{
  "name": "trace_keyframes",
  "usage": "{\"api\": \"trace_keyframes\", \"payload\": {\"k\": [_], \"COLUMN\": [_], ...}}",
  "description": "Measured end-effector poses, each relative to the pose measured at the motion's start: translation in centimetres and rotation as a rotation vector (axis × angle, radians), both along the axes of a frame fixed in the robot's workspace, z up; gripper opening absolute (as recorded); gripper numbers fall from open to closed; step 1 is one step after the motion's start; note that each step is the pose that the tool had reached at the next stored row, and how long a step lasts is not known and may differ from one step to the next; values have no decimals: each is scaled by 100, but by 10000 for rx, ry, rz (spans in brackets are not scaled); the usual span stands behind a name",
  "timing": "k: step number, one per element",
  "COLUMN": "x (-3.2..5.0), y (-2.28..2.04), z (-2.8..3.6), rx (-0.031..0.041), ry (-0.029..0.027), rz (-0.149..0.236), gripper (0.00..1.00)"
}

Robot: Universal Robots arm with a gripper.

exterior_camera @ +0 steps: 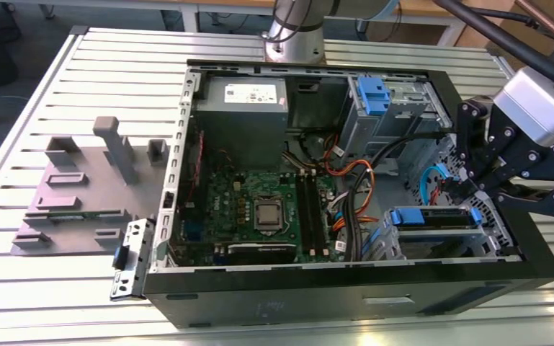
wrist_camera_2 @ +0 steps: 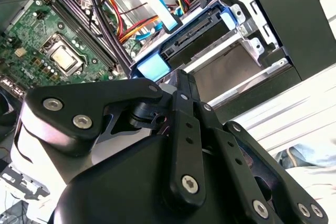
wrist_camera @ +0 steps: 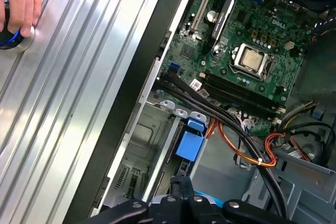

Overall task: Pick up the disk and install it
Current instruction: 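Insert the first disk wire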

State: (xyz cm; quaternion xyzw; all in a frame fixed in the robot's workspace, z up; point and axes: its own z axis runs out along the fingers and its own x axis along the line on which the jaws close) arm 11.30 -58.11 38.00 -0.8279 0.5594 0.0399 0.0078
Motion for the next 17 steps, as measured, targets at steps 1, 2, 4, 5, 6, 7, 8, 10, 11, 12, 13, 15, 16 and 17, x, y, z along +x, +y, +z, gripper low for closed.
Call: {"api": "trace_keyframes", "payload": {"k": [1,2,4,5,6,7,8,10,11,12,13,15,16,17], "x": [0,0,0,0,0,0,0,0,0,0,0,0,0,0], "y": [0,0,0,0,0,0,0,0,0,0,0,0,0,0], "z": [0,0,0,0,0,0,0,0,0,-1,-1,-1,-1,-1], "rx": [0,0,0,0,0,0,1,0,0,0,0,0,0,1], "ry": [0,0,0,0,0,0,0,0,0,0,0,0,0,0], "rz": [26,52,106,130,156,181,206,259,284,309,334,383,409,433], "gripper": [11,11,11,11,11,11,11,11,11,11,11,11,11,11]}}
